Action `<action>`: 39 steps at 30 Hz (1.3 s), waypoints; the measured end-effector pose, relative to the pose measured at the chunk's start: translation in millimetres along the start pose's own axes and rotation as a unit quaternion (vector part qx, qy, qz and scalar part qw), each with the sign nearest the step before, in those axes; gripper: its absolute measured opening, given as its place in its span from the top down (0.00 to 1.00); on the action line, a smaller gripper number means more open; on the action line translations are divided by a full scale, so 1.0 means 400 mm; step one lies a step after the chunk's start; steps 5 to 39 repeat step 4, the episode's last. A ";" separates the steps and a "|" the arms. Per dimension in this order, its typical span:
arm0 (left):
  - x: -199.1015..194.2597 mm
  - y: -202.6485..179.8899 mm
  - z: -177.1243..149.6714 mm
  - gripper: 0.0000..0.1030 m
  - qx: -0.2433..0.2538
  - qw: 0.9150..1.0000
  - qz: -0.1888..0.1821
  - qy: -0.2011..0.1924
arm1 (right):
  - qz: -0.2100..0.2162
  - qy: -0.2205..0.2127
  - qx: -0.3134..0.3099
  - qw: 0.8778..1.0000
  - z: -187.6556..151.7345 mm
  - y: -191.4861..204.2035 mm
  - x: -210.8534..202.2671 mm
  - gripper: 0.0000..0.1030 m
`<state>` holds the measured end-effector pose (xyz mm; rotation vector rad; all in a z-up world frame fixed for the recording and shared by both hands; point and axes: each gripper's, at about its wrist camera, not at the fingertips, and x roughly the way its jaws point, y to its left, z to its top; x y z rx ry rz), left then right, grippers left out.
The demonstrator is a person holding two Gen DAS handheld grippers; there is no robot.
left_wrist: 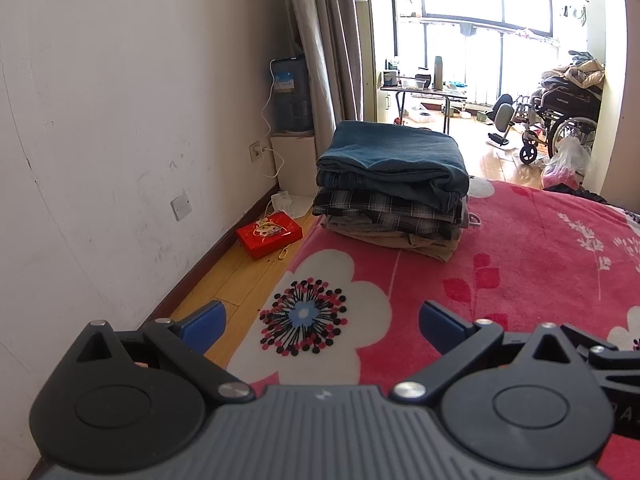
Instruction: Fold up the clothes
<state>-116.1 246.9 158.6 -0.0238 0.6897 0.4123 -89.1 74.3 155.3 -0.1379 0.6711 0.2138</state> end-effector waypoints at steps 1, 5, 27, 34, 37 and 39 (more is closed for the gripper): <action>0.000 0.000 0.000 0.00 0.000 1.000 0.000 0.001 | 0.000 0.000 0.000 1.000 0.000 0.000 0.000 0.01; 0.003 0.001 -0.001 0.00 -0.001 1.000 0.000 0.002 | 0.000 0.000 0.000 1.000 0.000 0.000 -0.001 0.01; 0.003 0.001 -0.001 0.00 -0.001 1.000 0.000 0.002 | 0.000 0.000 0.000 1.000 0.000 0.000 -0.001 0.01; 0.003 0.001 -0.001 0.00 -0.001 1.000 0.000 0.002 | 0.000 0.000 0.000 1.000 0.000 0.000 -0.001 0.01; 0.003 0.001 -0.001 0.00 -0.001 1.000 0.000 0.002 | 0.000 0.000 0.000 1.000 0.000 0.000 -0.001 0.01; 0.003 0.001 -0.001 0.00 -0.001 1.000 0.000 0.002 | 0.000 0.000 0.000 1.000 0.000 0.000 -0.001 0.01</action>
